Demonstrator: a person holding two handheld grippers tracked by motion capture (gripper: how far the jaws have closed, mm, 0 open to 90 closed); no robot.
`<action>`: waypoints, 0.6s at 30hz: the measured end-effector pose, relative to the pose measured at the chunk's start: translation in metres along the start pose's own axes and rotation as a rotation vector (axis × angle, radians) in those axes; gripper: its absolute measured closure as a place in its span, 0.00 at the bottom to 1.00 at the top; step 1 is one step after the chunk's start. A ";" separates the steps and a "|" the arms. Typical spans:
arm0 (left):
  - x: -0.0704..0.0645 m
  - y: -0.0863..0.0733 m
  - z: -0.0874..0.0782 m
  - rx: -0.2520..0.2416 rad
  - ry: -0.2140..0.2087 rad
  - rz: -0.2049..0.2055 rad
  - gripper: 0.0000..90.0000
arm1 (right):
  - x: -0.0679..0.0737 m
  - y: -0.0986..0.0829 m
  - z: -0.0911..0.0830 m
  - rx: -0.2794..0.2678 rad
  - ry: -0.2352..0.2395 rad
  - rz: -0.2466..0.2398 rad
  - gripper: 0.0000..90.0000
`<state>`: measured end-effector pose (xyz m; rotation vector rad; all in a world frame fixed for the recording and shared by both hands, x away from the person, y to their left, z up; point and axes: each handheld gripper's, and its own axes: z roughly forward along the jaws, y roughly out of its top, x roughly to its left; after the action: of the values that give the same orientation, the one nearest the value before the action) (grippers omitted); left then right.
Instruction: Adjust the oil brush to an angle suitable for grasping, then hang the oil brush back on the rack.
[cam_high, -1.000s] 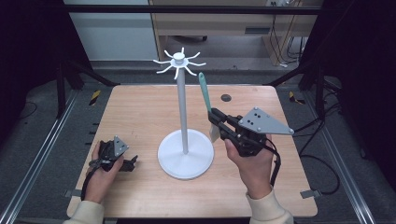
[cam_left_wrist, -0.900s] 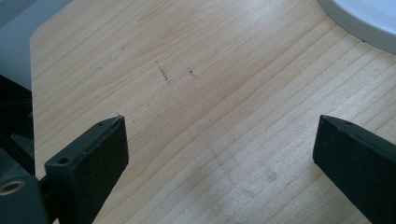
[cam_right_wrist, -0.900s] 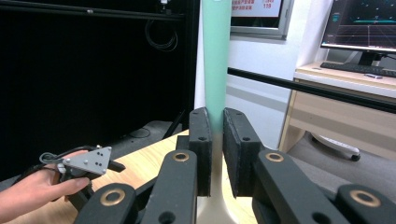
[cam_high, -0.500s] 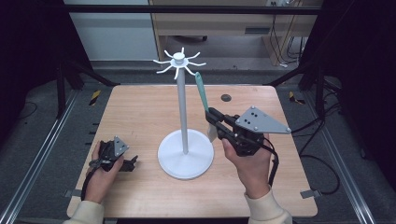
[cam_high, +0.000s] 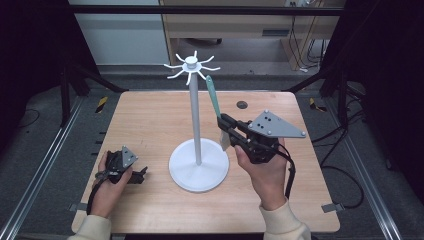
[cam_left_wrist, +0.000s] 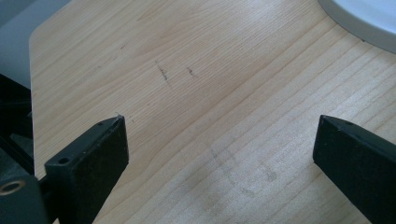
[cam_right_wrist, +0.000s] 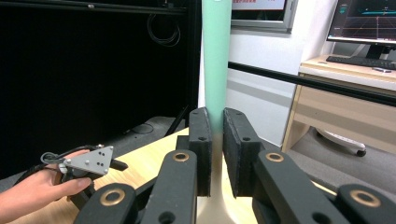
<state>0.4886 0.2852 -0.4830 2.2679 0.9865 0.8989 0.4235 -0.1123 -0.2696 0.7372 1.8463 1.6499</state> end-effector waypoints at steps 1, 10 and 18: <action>0.000 0.000 0.000 0.000 0.000 0.001 0.03 | 0.000 0.000 0.000 0.001 0.000 0.001 0.91; 0.000 0.000 0.000 0.001 0.000 0.002 0.03 | 0.000 -0.001 0.003 0.005 0.004 0.001 0.91; 0.000 0.000 0.000 0.005 0.000 0.004 0.03 | 0.000 0.000 0.005 0.006 0.004 -0.002 0.91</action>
<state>0.4884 0.2852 -0.4834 2.2753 0.9854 0.8986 0.4266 -0.1086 -0.2697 0.7347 1.8550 1.6462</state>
